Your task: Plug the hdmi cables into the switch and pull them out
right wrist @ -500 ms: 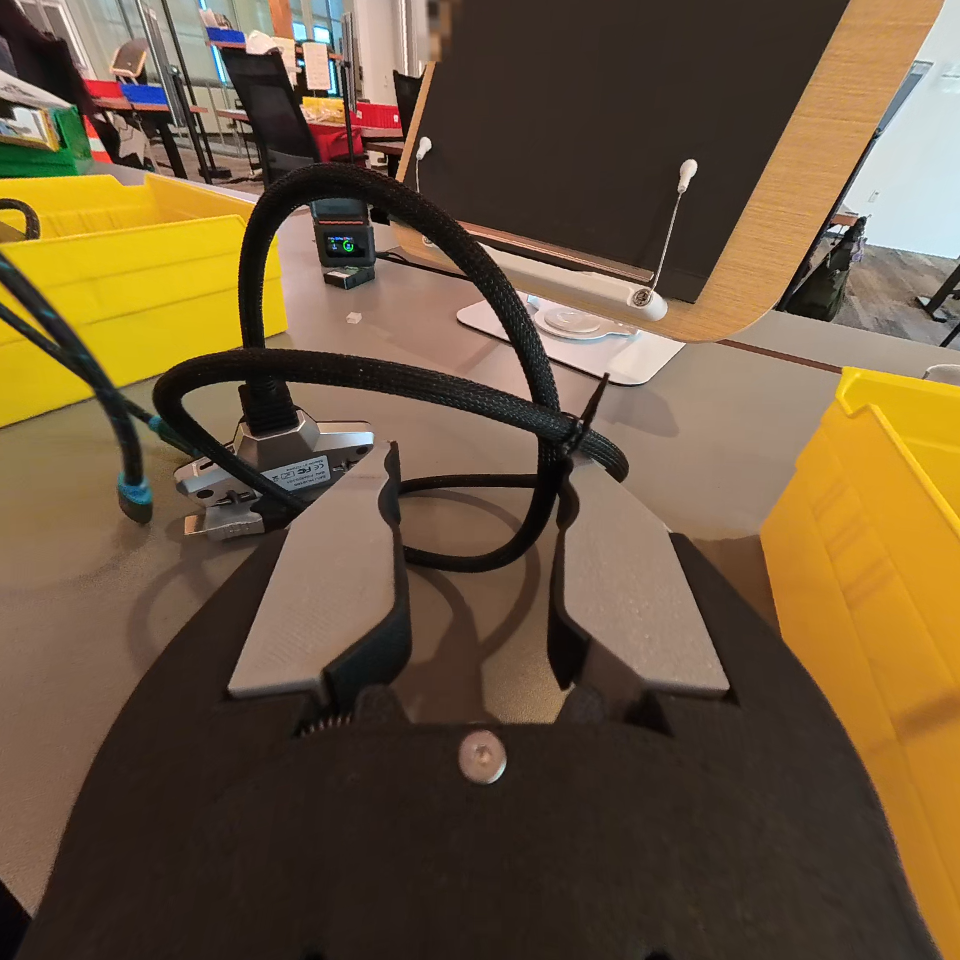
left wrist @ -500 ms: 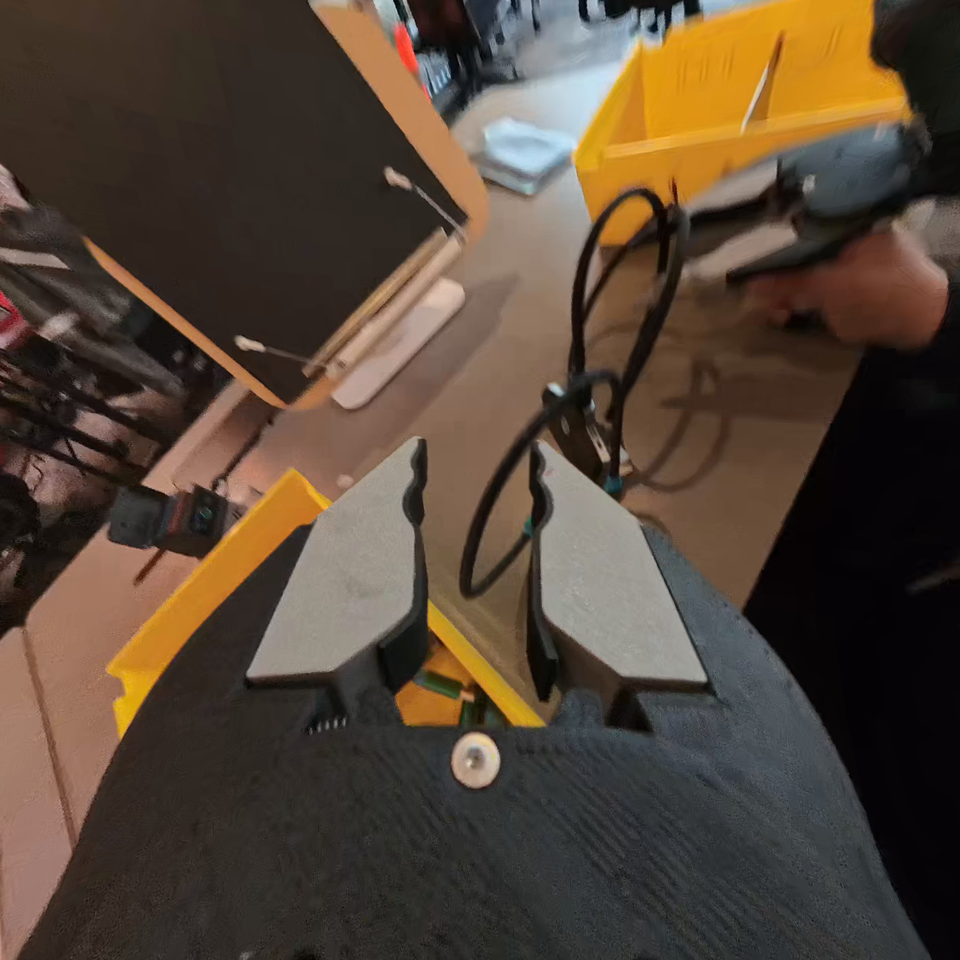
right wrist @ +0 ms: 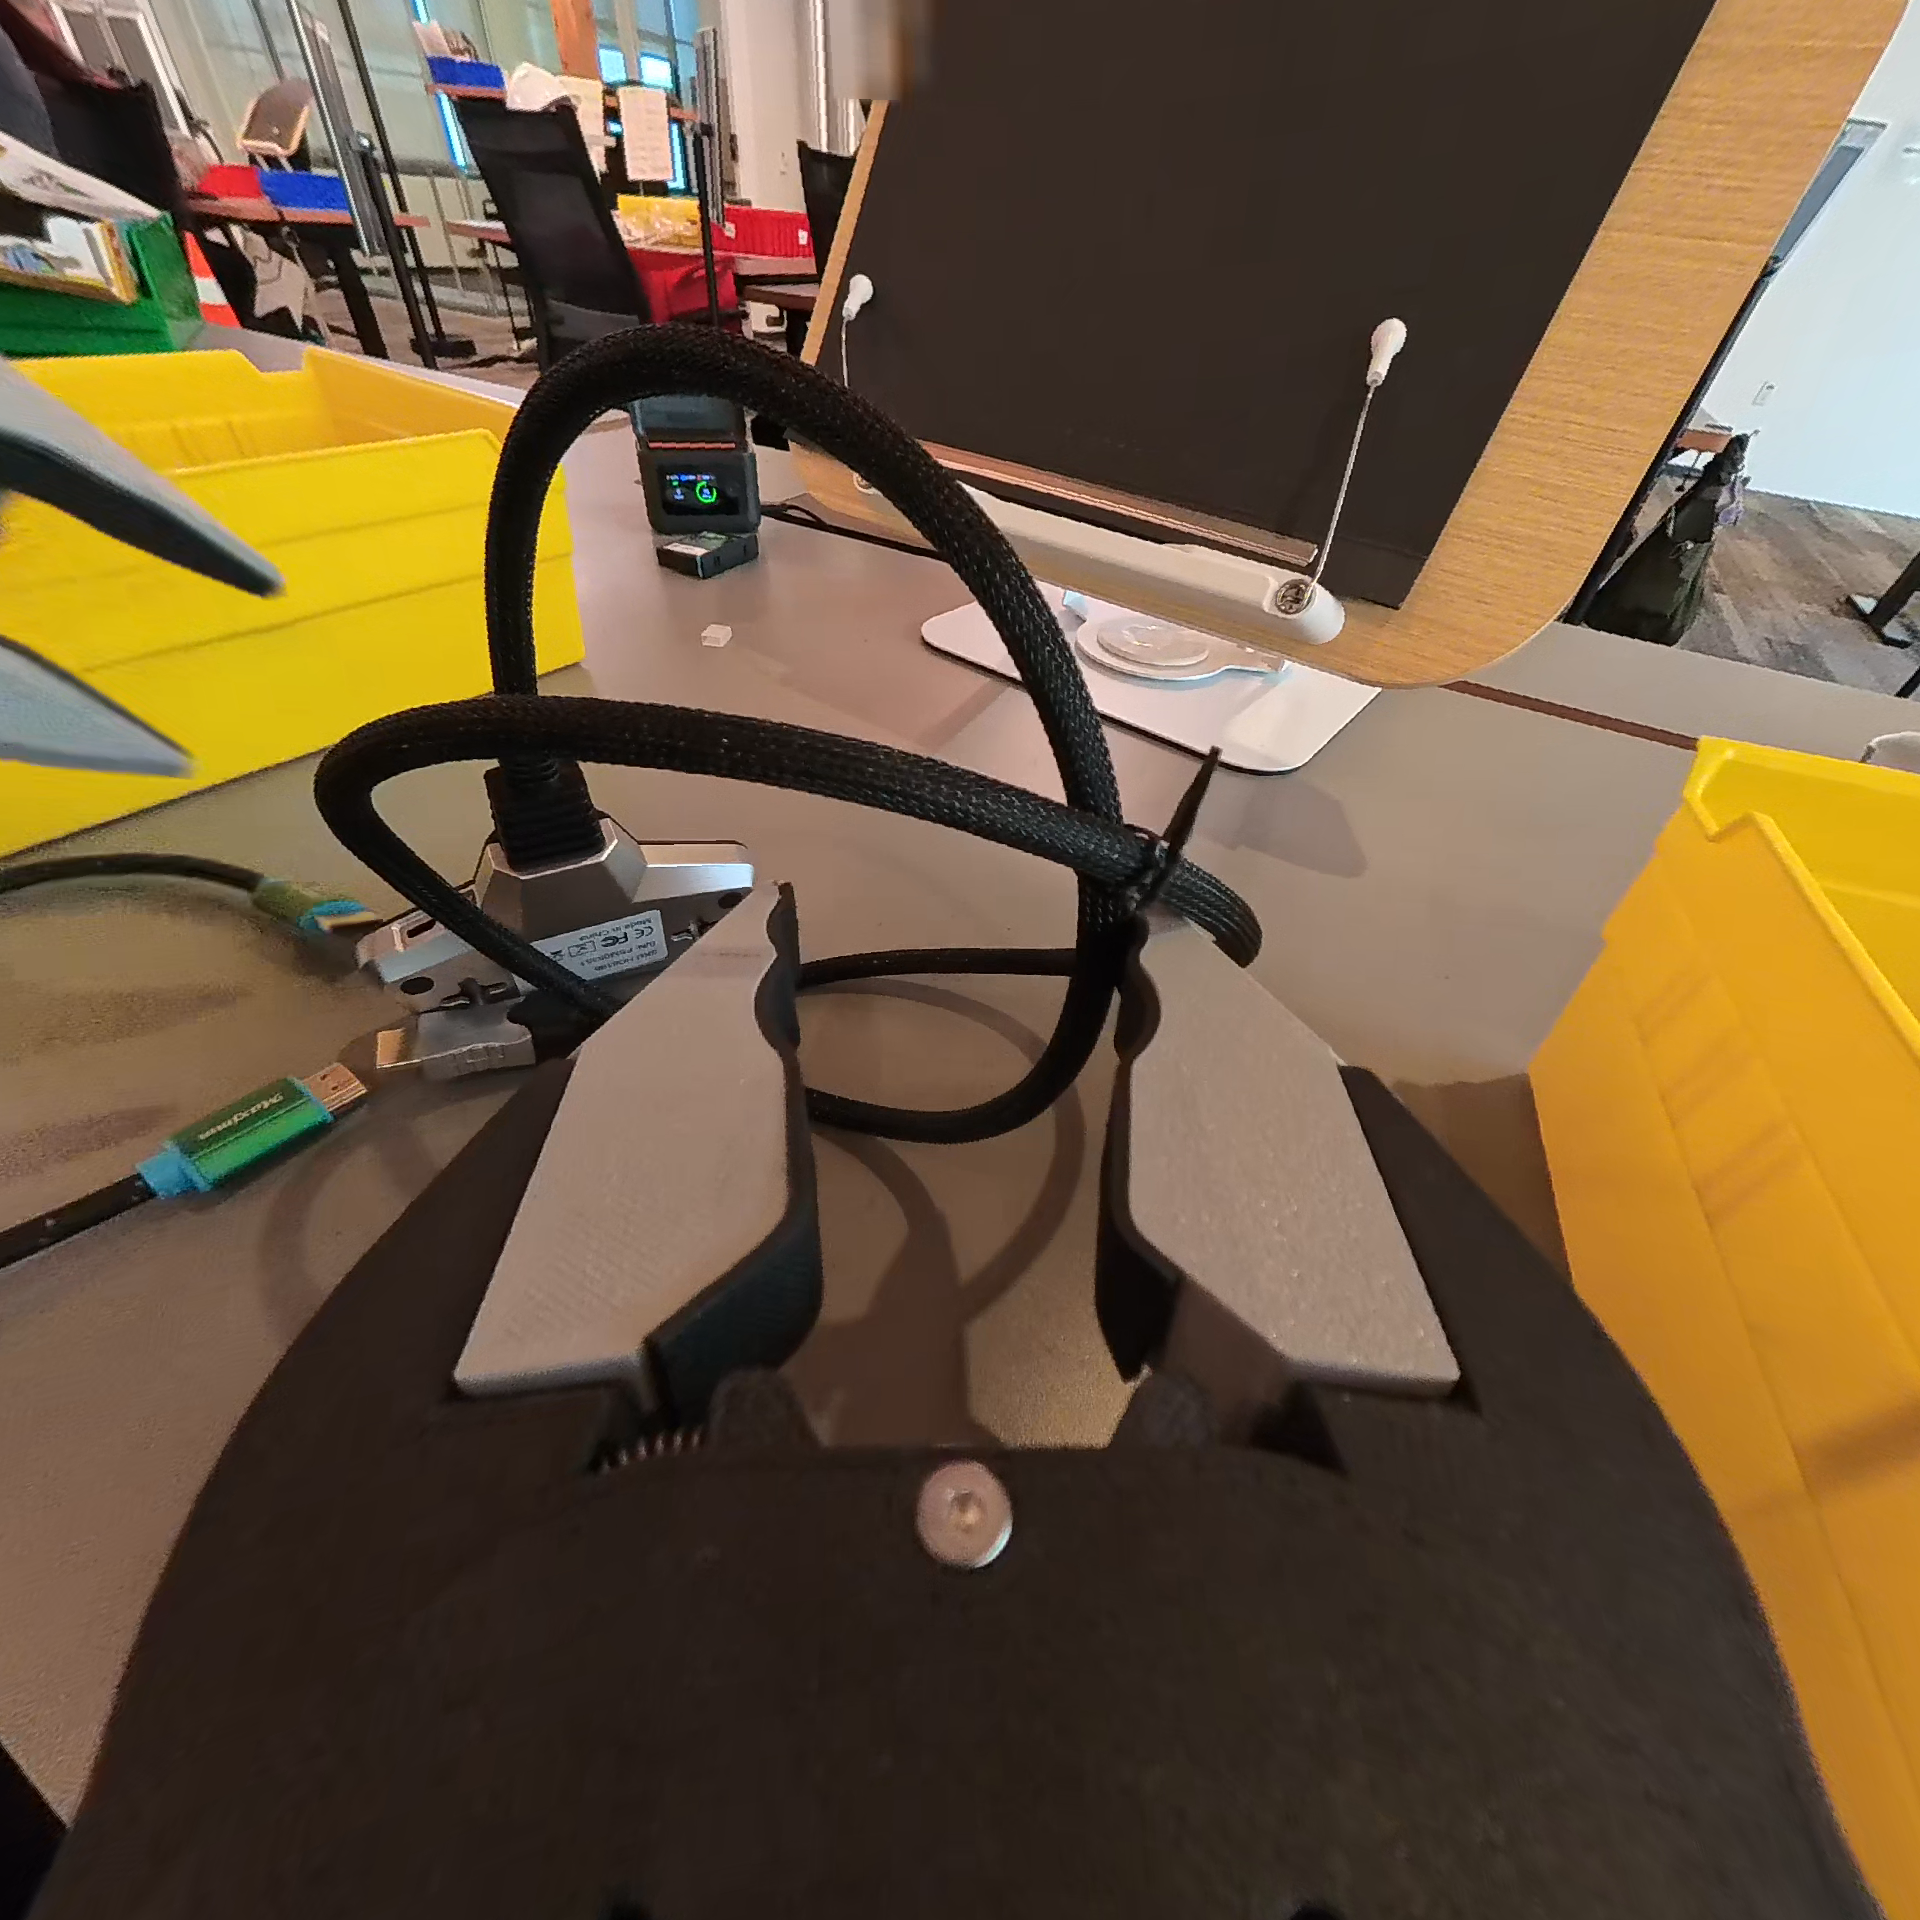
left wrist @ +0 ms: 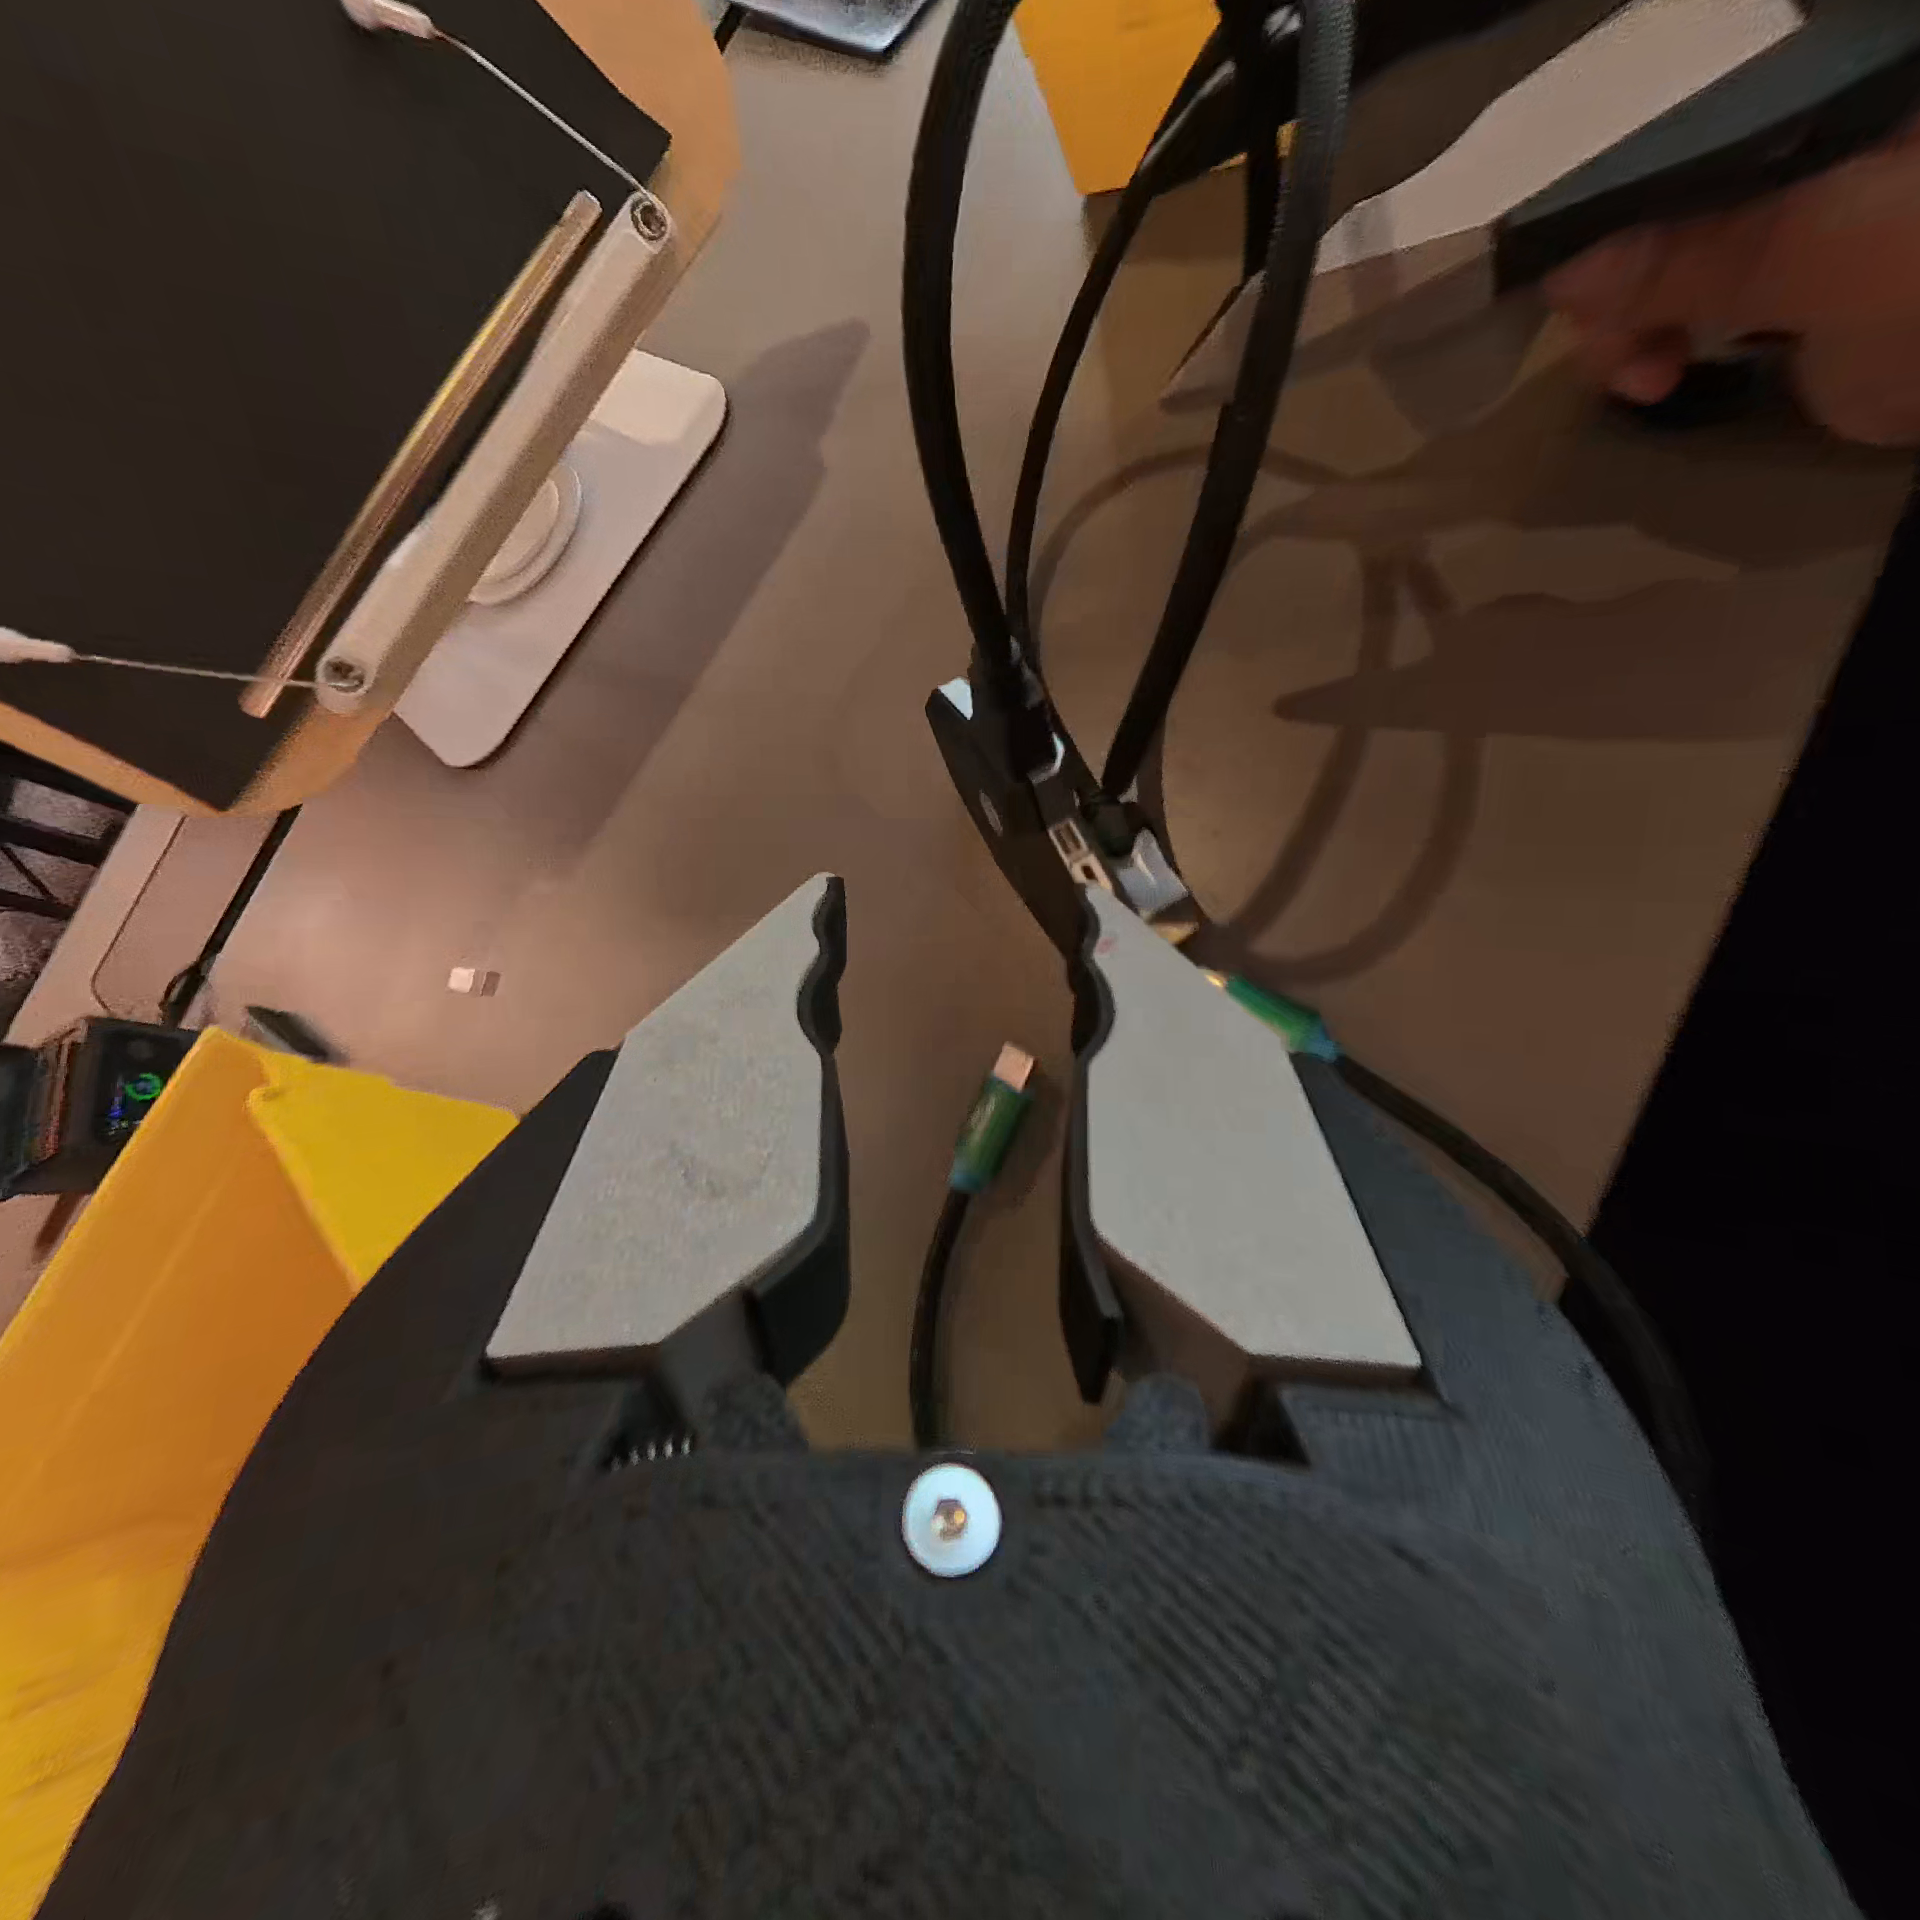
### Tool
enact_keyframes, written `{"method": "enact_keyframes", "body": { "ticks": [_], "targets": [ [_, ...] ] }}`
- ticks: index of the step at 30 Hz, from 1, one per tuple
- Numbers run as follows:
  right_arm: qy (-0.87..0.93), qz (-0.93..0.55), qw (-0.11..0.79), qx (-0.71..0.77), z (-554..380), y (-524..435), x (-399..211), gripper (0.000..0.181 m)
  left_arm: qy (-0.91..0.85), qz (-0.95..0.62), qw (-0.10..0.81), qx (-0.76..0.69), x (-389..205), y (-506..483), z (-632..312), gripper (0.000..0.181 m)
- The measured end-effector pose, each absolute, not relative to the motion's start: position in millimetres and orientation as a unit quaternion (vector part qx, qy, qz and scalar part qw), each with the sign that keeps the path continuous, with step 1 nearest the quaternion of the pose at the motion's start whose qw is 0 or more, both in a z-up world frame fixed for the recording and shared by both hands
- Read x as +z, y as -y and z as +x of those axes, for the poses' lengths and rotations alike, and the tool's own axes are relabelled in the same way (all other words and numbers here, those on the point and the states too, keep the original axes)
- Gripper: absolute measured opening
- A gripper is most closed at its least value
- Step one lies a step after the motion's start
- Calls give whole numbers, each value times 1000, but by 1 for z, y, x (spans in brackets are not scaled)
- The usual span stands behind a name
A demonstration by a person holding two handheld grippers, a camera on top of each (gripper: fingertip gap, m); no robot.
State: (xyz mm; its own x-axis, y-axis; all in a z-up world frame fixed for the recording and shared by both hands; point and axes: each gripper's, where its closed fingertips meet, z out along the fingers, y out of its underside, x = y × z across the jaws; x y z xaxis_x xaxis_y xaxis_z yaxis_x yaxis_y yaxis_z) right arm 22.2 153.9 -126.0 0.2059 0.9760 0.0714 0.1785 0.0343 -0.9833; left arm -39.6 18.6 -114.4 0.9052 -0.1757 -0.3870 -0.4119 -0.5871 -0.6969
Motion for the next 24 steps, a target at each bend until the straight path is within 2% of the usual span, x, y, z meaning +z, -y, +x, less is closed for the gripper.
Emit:
{"method": "enact_keyframes", "body": {
  "ticks": [7,14,15,16,17,19,24],
  "targets": [
    [499,-578,518,385,22,-154,-126,60,-126,-877,444,131,-140,-71,-48,36],
    [501,-575,511,396,21,-151,-125,64,-145,-879,451,59,-145,-87,-23,32],
    [501,-574,509,399,21,-151,-125,65,-146,-879,449,62,-145,-88,-24,30],
    [501,-574,508,401,21,-151,-125,65,-144,-880,447,76,-144,-90,-28,17],
    [500,-573,509,403,22,-151,-124,64,-147,-880,444,86,-143,-91,-31,13],
    [500,-572,512,401,22,-151,-124,63,-137,-883,439,94,-140,-94,-36,13],
    [515,-561,519,388,23,-144,-123,65,-100,-835,507,189,-92,-101,-66,11]
  ]
}}
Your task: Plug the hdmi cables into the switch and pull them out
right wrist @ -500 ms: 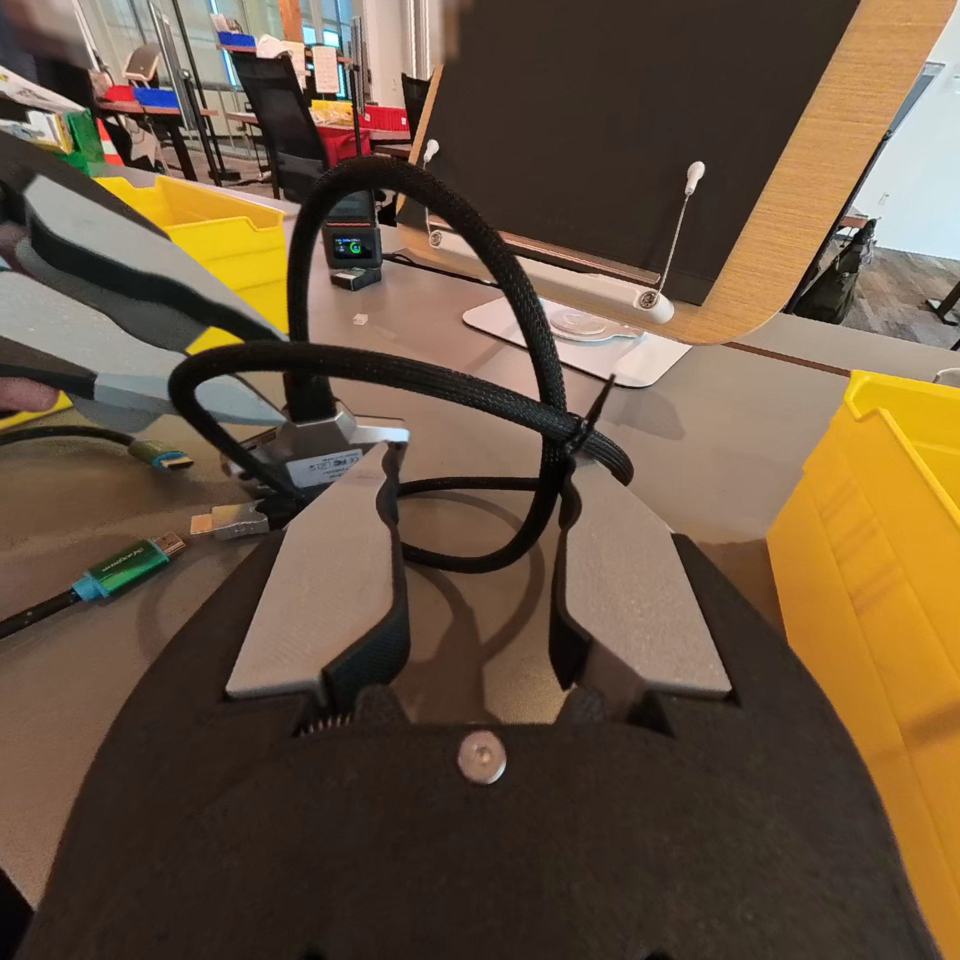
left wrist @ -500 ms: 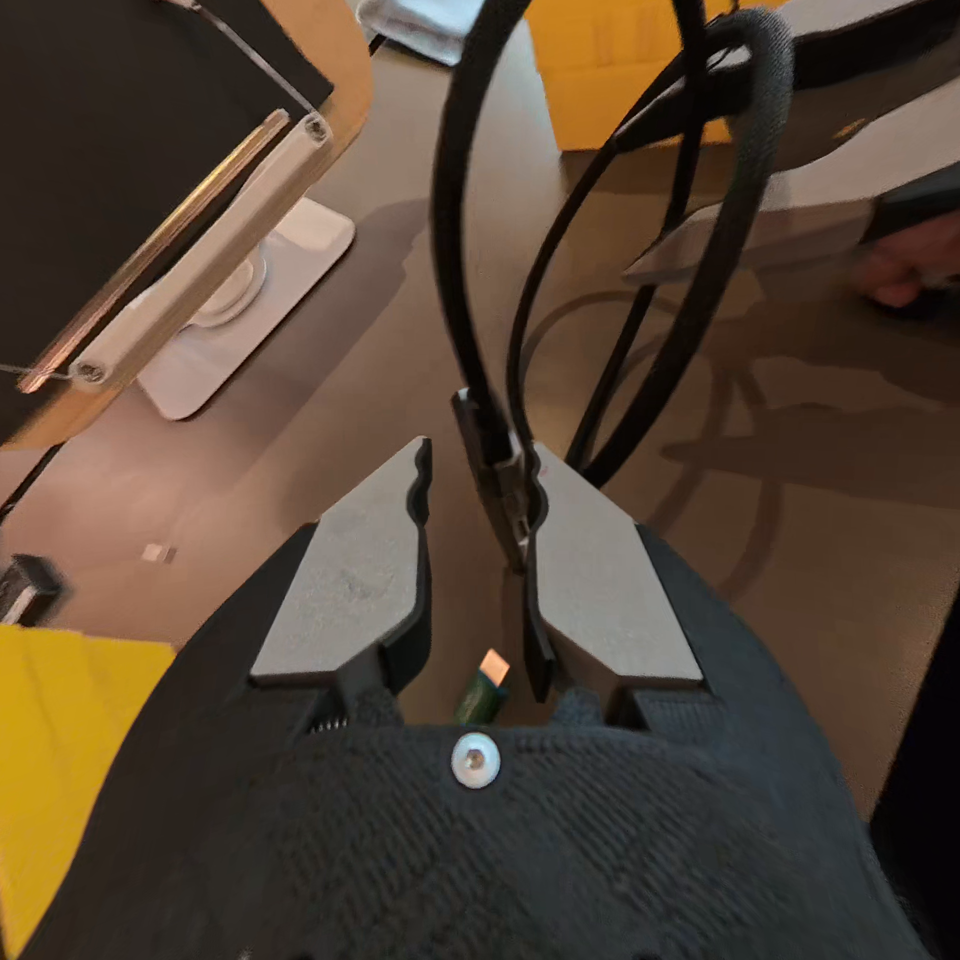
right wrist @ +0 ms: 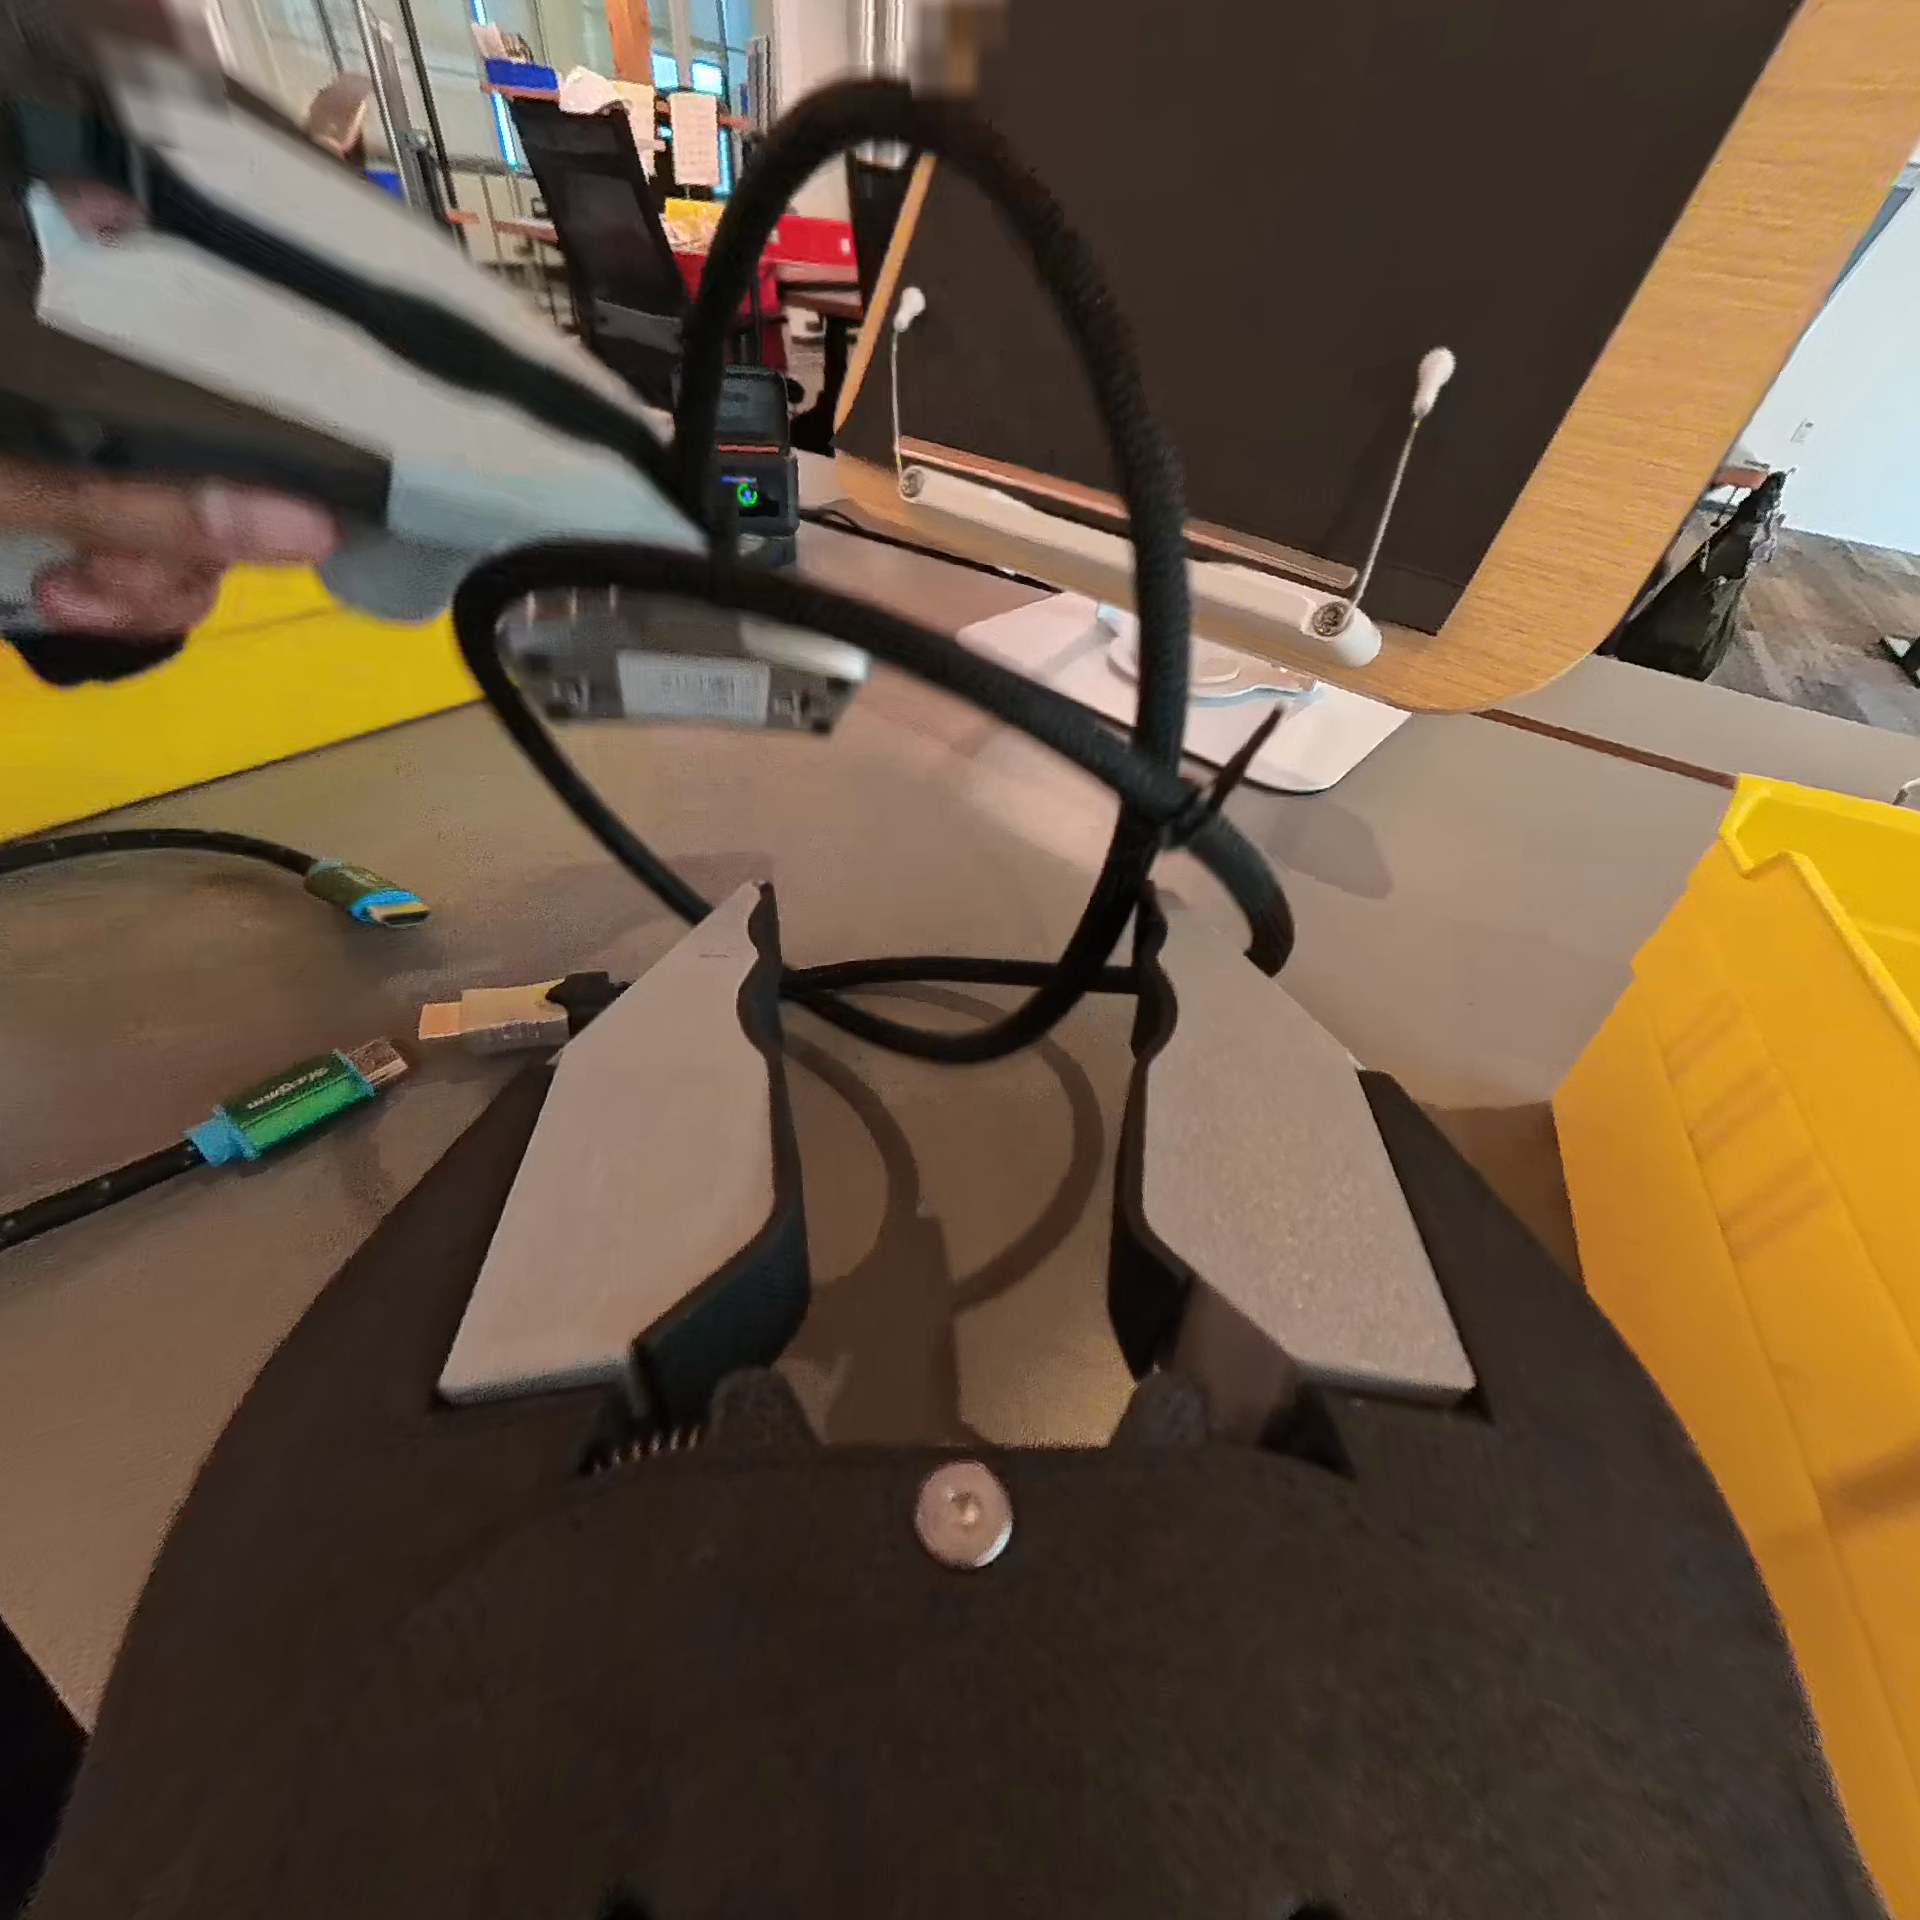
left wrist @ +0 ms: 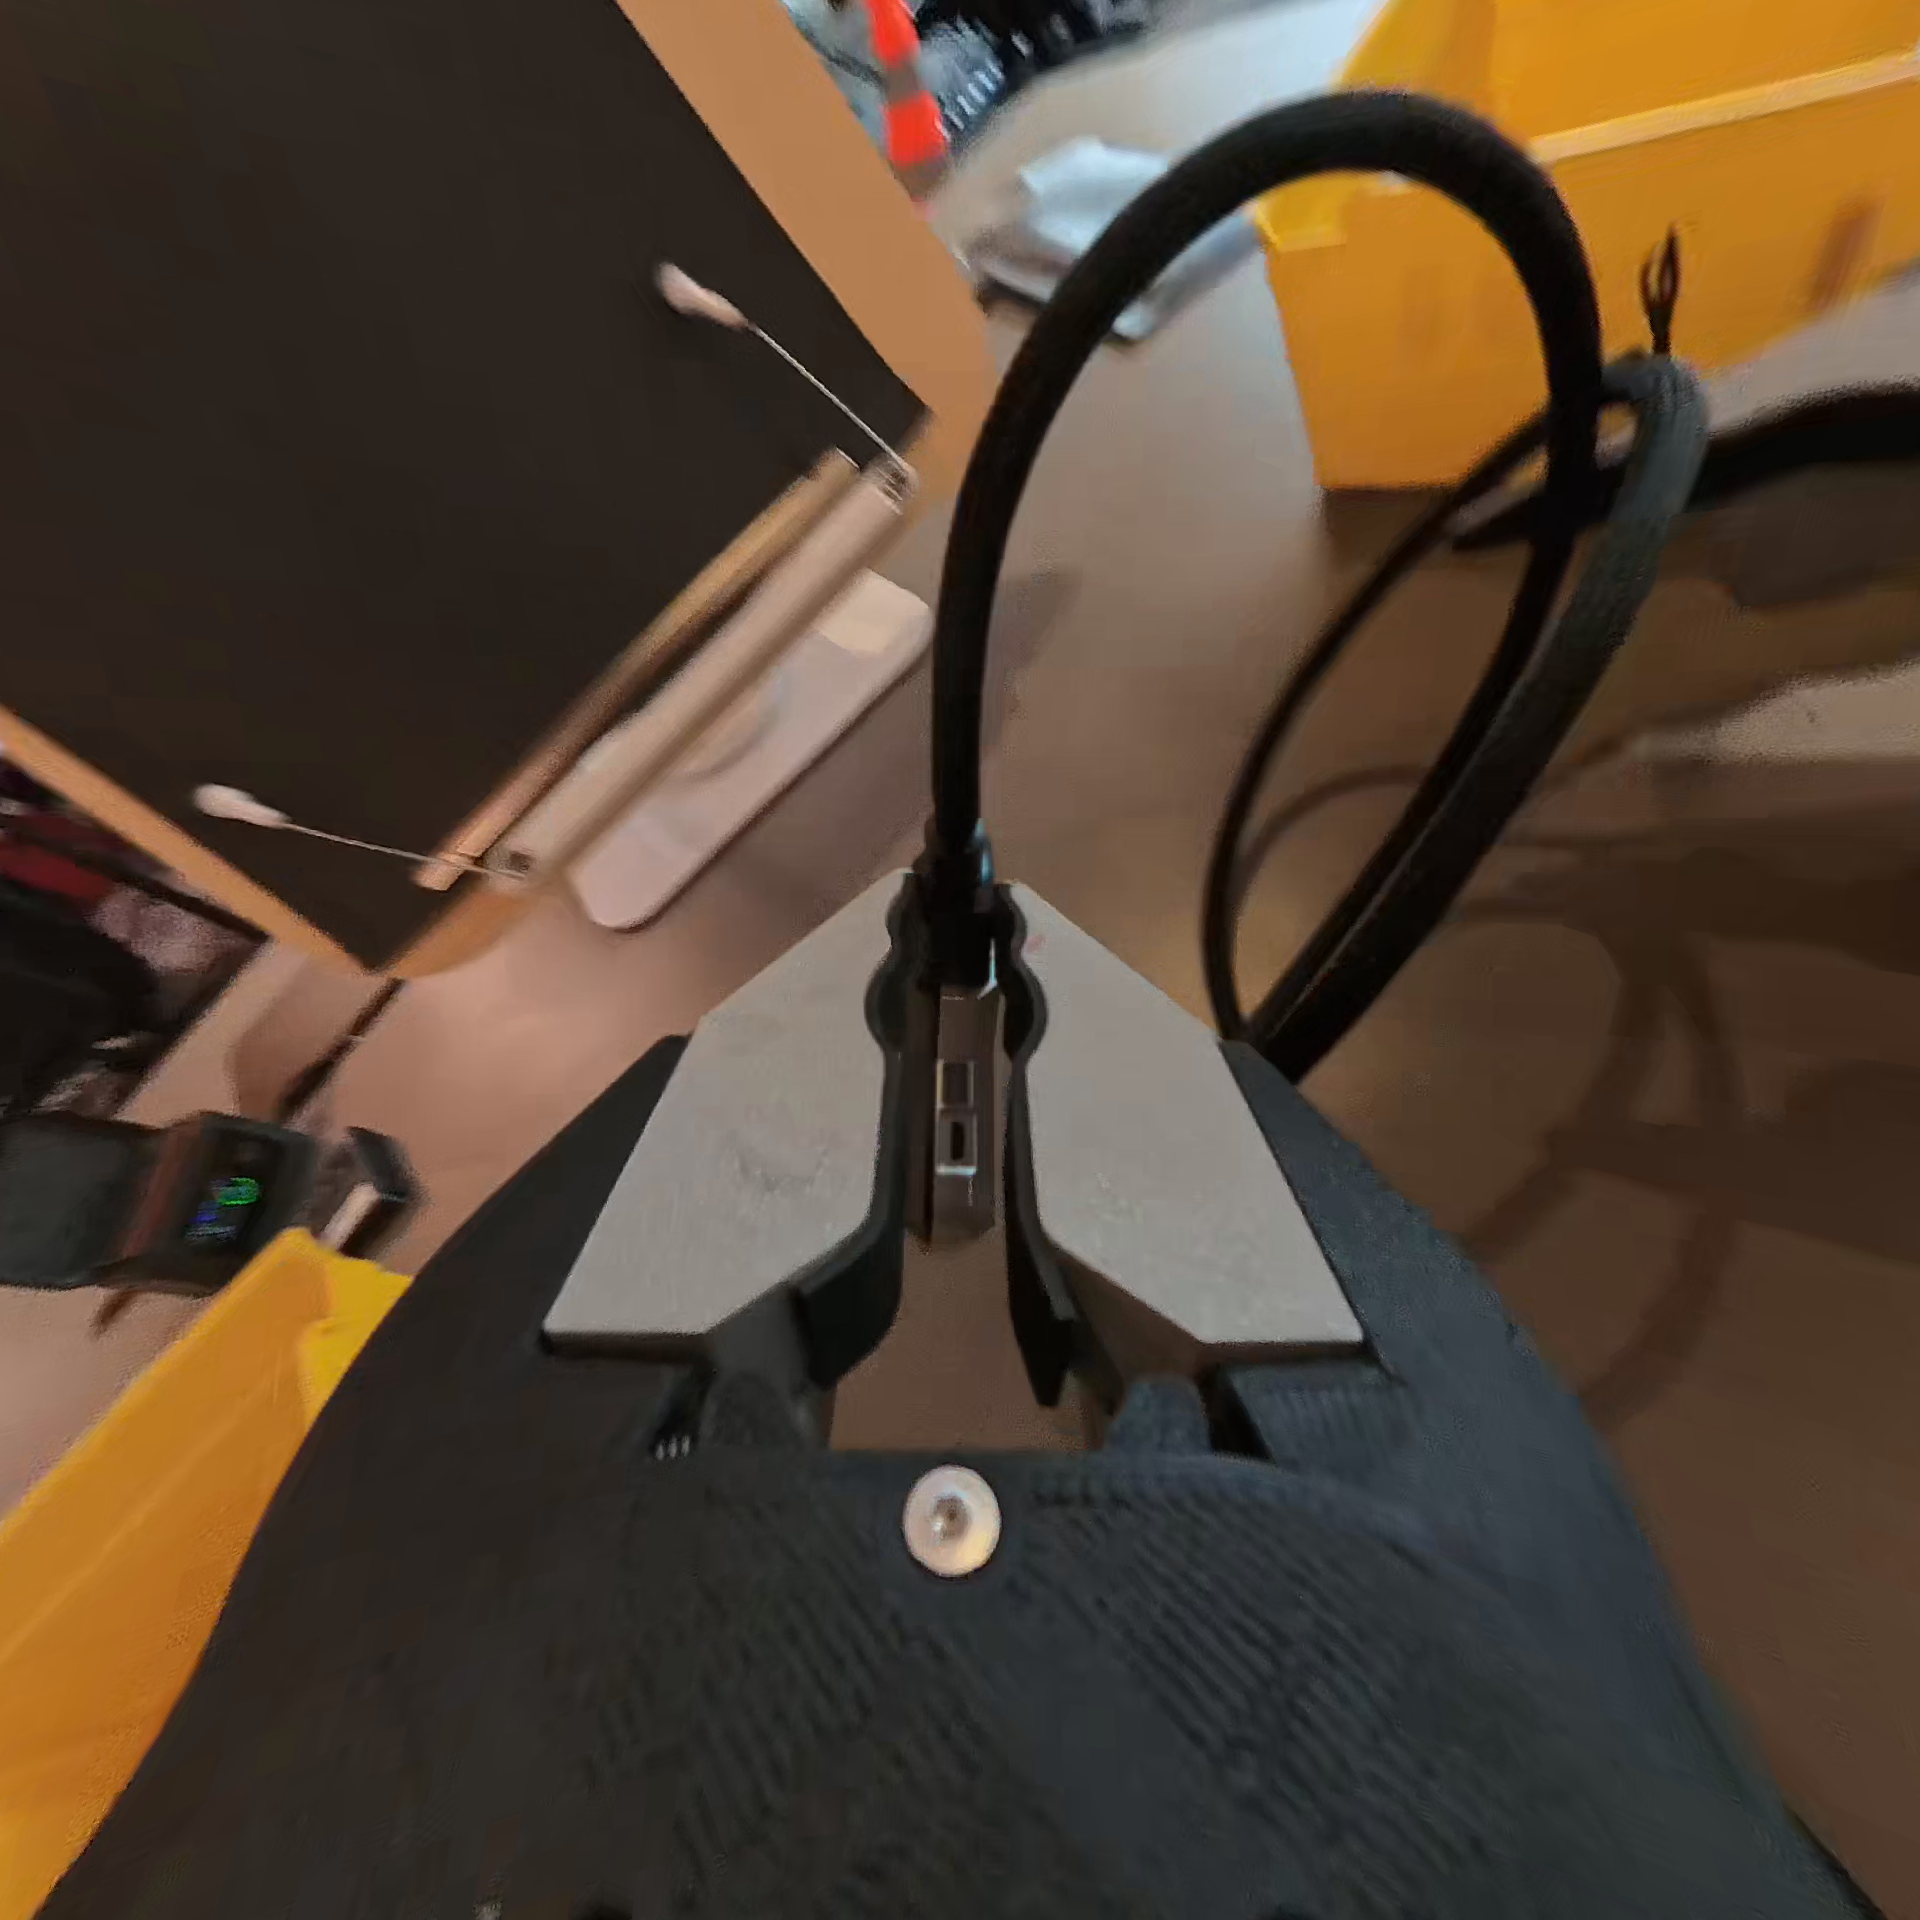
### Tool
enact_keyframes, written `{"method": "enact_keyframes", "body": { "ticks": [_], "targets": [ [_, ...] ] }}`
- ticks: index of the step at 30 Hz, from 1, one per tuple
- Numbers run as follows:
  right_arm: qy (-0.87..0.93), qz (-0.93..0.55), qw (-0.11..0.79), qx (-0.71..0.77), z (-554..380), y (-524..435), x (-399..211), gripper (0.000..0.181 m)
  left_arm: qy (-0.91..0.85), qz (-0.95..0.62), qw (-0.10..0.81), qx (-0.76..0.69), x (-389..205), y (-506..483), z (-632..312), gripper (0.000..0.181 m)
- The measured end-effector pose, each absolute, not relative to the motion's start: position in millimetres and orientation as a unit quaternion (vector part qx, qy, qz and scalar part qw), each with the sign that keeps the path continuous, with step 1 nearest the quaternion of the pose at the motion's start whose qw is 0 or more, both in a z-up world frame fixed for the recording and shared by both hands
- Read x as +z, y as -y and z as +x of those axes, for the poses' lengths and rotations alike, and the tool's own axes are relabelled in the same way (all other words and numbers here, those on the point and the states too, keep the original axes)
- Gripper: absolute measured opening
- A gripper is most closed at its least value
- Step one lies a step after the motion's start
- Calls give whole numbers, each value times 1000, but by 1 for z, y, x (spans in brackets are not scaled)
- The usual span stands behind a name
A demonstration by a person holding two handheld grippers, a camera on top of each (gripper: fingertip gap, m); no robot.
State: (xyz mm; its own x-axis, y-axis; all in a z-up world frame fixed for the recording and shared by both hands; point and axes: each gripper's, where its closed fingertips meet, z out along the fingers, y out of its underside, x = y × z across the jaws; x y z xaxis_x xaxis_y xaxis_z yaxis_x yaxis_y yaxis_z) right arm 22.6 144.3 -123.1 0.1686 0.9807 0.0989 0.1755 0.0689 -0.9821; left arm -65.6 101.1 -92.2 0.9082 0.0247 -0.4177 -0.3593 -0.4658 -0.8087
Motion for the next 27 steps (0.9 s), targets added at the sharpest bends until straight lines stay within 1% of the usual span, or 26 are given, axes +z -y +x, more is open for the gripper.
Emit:
{"method": "enact_keyframes", "body": {
  "ticks": [4,8,14,18,27],
  "targets": [
    [522,-539,535,388,29,-133,-114,64,-82,-781,565,254,-37,-101,-76,12],
    [490,-533,539,432,41,-129,-81,66,-98,-743,578,321,0,-106,-76,12],
    [463,-515,479,540,61,-103,-27,64,-141,-753,576,286,8,-122,-37,12],
    [427,-499,474,587,83,-108,4,61,-193,-719,574,342,15,-120,-6,11],
    [406,-501,451,617,92,-115,10,58,-271,-669,572,389,-1,-120,54,11]
  ]
}}
